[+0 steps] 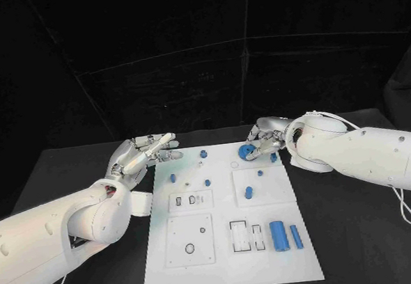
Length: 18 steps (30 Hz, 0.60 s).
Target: Assemble the parts on the task board
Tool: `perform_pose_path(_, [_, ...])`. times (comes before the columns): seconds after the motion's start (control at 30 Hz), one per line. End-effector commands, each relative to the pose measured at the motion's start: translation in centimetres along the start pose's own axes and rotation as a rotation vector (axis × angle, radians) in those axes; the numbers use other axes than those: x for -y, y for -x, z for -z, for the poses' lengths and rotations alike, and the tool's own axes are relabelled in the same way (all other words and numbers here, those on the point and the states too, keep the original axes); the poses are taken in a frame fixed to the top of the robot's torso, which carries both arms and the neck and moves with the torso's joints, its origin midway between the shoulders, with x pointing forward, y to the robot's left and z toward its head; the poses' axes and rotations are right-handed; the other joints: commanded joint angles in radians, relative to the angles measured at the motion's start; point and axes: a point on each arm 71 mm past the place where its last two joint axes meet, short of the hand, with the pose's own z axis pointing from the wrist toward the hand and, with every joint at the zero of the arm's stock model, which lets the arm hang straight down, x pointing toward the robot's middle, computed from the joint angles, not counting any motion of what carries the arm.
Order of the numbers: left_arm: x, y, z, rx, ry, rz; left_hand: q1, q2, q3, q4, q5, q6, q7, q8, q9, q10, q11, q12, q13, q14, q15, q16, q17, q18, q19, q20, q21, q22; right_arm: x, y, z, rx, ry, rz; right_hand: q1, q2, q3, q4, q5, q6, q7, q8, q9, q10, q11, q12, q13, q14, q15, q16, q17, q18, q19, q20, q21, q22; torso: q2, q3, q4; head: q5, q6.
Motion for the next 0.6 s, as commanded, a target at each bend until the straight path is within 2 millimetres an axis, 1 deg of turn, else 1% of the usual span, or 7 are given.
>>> perform_pose_path(0.03, [0.1,-0.1,-0.1,-0.016,-0.004,0.004,0.006,0.004,-0.001,-0.007,0.005,0.008,0.001,-0.002,0.000,0.008,0.000,-0.004,-0.001,0.005,0.000,-0.005,0.001,0.008,0.009,0.001,-0.006,-0.001,0.2,-0.2,-0.1,-0.019,-0.020,0.029,0.015,0.002,0.001,0.006,0.005,0.010,-0.001,0.009,0.003,0.012,-0.001,0.014,0.017,0.049,0.008,0.010,0.016,-0.009,0.007,0.000,0.007,0.007,0.000,-0.0002,0.0003,0.001,-0.002])
perform_pose_path(0.1, [0.1,-0.1,-0.1,-0.015,-0.003,0.003,0.006,0.004,-0.001,-0.007,0.005,0.008,0.001,-0.002,0.000,0.008,0.000,-0.004,-0.001,0.005,0.000,-0.005,0.001,0.008,0.009,0.001,-0.006,-0.001,0.1,-0.2,-0.1,-0.016,-0.019,0.036,0.023,0.007,0.002,0.005,0.006,0.021,-0.003,0.017,0.004,0.018,-0.003,0.029,0.035,0.049,0.007,0.014,0.023,-0.010,0.008,0.000,0.009,0.010,0.000,-0.0004,0.0000,0.001,-0.003])
perform_pose_path(0.17, [0.1,-0.1,-0.1,-0.015,-0.003,0.003,0.006,0.004,-0.001,-0.007,0.005,0.008,0.001,-0.002,0.000,0.008,0.000,-0.004,-0.001,0.005,0.000,-0.005,0.001,0.008,0.009,0.001,-0.006,-0.001,0.0,-0.1,-0.1,-0.006,-0.017,0.050,0.035,0.020,0.009,0.001,0.003,0.057,-0.011,0.038,0.011,0.031,-0.008,0.056,0.063,0.050,0.003,0.018,0.030,-0.011,0.011,-0.002,0.013,0.018,0.000,-0.0003,-0.0002,0.002,-0.003])
perform_pose_path(0.2, [0.1,-0.1,-0.1,-0.014,-0.003,0.003,0.006,0.004,-0.001,-0.007,0.005,0.008,0.001,-0.002,0.000,0.008,0.000,-0.004,-0.001,0.005,0.000,-0.005,0.001,0.008,0.009,0.001,-0.006,-0.001,-0.1,-0.1,0.0,0.004,-0.015,0.066,0.046,0.030,0.018,-0.004,-0.011,0.089,-0.017,0.055,0.017,0.047,-0.014,0.086,0.094,0.051,-0.001,0.022,0.037,-0.017,0.025,-0.005,0.026,0.046,0.000,-0.0003,-0.0001,0.002,-0.003])
perform_pose_path(0.3, [0.1,0.0,0.0,-0.015,-0.002,0.003,0.006,0.004,-0.001,-0.007,0.005,0.008,0.001,-0.002,0.000,0.008,0.000,-0.004,-0.001,0.005,0.000,-0.005,0.001,0.008,0.009,0.001,-0.006,-0.001,-0.4,0.0,0.0,0.032,-0.007,0.111,0.083,0.051,0.046,-0.024,-0.040,0.137,-0.031,0.078,0.025,0.068,-0.026,0.127,0.138,0.056,-0.012,0.034,0.054,-0.025,0.046,-0.013,0.044,0.085,0.000,0.0006,-0.0001,0.002,-0.004])
perform_pose_path(0.43, [0.1,-0.1,0.0,-0.016,-0.001,0.004,0.007,0.005,0.000,-0.008,0.005,0.008,0.000,-0.002,0.000,0.008,-0.001,-0.004,-0.001,0.005,0.000,-0.006,0.001,0.008,0.009,0.001,-0.007,-0.002,-1.0,0.2,0.0,0.074,0.013,0.173,0.121,0.064,0.084,-0.053,-0.057,0.168,-0.042,0.088,0.029,0.081,-0.036,0.153,0.168,0.060,-0.021,0.048,0.077,-0.027,0.053,-0.022,0.049,0.096,0.000,0.0001,0.0001,0.002,-0.004])
perform_pose_path(0.6, [0.1,-0.1,-0.1,-0.017,-0.001,0.004,0.009,0.006,0.001,-0.010,0.005,0.009,0.000,-0.002,0.000,0.009,-0.001,-0.005,-0.001,0.006,0.000,-0.007,0.002,0.008,0.010,0.001,-0.008,-0.003,-2.0,0.3,0.2,0.114,0.054,0.210,0.121,0.062,0.102,-0.061,-0.055,0.180,-0.045,0.089,0.029,0.092,-0.039,0.173,0.191,0.062,-0.023,0.056,0.089,-0.030,0.061,-0.026,0.055,0.110,0.000,0.0005,0.0002,0.003,-0.003])
